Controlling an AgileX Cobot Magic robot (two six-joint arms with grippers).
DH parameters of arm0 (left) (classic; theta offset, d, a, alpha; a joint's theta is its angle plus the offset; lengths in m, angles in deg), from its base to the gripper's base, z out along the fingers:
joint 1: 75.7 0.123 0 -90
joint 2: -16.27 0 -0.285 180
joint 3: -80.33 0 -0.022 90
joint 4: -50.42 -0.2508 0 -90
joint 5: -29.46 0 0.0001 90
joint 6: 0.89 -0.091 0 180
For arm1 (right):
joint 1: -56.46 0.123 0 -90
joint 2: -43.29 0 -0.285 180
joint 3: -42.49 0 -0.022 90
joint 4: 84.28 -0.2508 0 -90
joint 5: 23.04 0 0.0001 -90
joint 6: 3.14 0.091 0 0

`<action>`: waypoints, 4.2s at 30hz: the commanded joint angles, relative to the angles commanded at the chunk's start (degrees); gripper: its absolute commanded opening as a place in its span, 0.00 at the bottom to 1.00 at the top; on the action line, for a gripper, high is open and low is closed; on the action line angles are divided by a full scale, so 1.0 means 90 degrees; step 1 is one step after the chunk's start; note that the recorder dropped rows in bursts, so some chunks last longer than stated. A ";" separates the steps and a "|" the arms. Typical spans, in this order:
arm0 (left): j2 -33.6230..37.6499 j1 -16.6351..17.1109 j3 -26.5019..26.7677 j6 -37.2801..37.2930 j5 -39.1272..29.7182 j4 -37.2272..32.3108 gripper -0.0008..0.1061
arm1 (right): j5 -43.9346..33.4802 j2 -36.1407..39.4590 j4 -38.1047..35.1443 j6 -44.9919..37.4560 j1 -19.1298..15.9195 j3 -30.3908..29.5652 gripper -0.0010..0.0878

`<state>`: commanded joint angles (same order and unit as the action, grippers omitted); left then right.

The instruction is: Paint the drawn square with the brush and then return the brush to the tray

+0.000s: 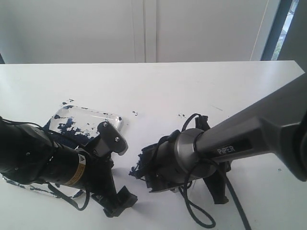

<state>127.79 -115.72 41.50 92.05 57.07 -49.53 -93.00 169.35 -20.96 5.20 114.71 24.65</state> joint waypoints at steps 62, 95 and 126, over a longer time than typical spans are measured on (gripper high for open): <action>0.0000 0.0000 0.0000 -0.0002 0.0031 0.0000 0.95 | 0.0000 -0.0400 -0.0544 0.0260 0.0776 -0.0649 0.01; 0.0000 0.0000 0.0000 -0.0002 0.0136 0.0000 0.95 | 0.0000 -0.0496 -0.0505 0.0543 0.0541 -0.0687 0.01; 0.0000 0.0000 0.0000 0.0026 0.0151 0.0000 0.95 | 0.0000 -0.0433 -0.0375 0.0527 0.0198 -0.0687 0.01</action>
<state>127.79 -115.72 41.50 92.28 58.43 -49.53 -93.00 165.45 -24.34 9.95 116.50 18.47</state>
